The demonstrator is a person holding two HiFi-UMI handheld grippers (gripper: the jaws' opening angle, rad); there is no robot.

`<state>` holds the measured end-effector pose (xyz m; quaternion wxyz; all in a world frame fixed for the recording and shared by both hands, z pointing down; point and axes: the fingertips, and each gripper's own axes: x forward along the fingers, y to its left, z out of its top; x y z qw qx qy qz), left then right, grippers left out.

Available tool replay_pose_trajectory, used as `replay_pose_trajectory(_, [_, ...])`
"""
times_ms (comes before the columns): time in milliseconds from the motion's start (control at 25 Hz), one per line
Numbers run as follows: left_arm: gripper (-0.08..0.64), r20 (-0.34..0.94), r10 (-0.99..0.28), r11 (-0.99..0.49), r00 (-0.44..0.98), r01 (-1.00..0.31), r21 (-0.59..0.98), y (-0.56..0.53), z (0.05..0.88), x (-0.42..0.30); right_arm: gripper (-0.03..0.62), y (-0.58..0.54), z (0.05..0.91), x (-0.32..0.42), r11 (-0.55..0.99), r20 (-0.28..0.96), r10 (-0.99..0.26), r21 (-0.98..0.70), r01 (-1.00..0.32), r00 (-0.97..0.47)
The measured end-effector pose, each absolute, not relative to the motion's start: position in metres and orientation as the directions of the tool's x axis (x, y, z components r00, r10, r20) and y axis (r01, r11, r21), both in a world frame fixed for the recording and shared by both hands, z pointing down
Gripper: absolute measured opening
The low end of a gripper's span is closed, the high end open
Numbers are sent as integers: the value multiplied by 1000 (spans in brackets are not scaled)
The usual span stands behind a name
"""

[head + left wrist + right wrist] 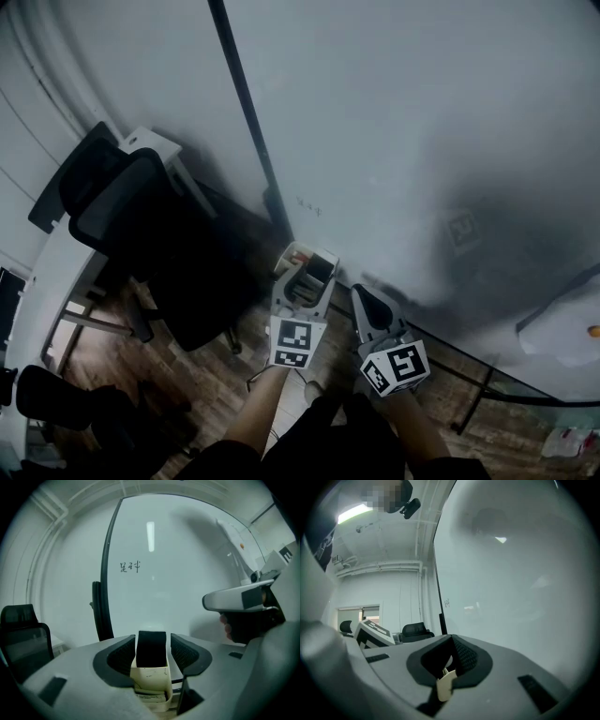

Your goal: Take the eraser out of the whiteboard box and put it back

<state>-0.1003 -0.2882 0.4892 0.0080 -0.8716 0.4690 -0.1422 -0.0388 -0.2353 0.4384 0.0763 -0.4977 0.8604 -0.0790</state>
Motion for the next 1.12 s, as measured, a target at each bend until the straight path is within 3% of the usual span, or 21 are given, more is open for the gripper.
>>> replay_pose_trajectory(240, [245,311,-812,-552,493,-823,-136,-308,507,-93,3,-234,438,-29,486,-45,-872,-209,-849,-488])
replay_pose_trajectory(1120, [235,336,-809,-550,483,-823,-142,-318,515,-87,2,-233,444,-14,482,-40,-873,-219,-848,-485])
